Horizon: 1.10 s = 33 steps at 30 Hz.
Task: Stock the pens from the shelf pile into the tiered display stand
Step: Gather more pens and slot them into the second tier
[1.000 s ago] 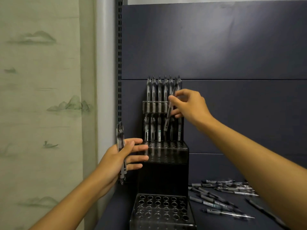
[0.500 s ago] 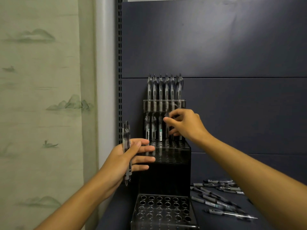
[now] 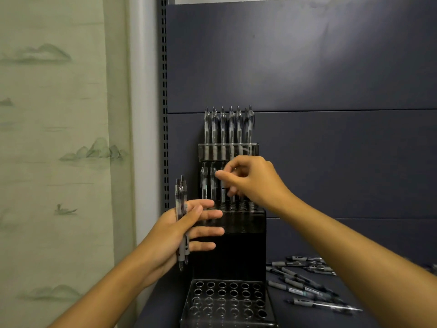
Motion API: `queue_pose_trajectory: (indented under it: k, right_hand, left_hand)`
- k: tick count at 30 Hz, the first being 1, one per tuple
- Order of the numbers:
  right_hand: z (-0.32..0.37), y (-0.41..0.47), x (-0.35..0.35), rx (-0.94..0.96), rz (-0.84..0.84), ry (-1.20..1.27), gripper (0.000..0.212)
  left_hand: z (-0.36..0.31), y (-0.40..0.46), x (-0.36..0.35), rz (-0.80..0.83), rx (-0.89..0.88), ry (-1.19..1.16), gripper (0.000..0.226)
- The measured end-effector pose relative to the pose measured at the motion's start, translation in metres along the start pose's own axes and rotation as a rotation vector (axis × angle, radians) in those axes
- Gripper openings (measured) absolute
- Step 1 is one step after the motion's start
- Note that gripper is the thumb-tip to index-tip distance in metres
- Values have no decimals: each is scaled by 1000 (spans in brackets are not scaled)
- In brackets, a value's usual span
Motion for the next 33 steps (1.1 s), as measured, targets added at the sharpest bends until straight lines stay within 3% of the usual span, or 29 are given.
queue_pose_trajectory:
  k: [5,9,12,15,28,33]
  right_hand:
    - [24,-12,-20,58,251,52,20]
    - [24,-20,-21,-30,343,165,28]
    - [22,-24,-24,-92,384,265,19]
    - [18,-19,-22,-40,285,213,13]
    - [4,43,44,-87,-229,196,37]
    - [-18,34,46,-128,-248,67,39]
  left_hand:
    - [-2,1,-16,76,30,-31,35]
    - [-4,-3,-26,118,35,-53,35]
    - [-3,-3,-26,113,27,-51,36]
    - [1,1,-23,107,32,3,39]
    - [10,7,0,59,81,126,40]
    - [3,9,4,15,26,133,38]
Point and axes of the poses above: each hand's wrist, its own y-axis towards the middle knuckle, its own x-axis out of the back of the hand, z = x × y, the point moved 4 cm from there along y, towards the middle knuckle, and after that the axes turned 7 degrees about -z, right-handed, at the moved point
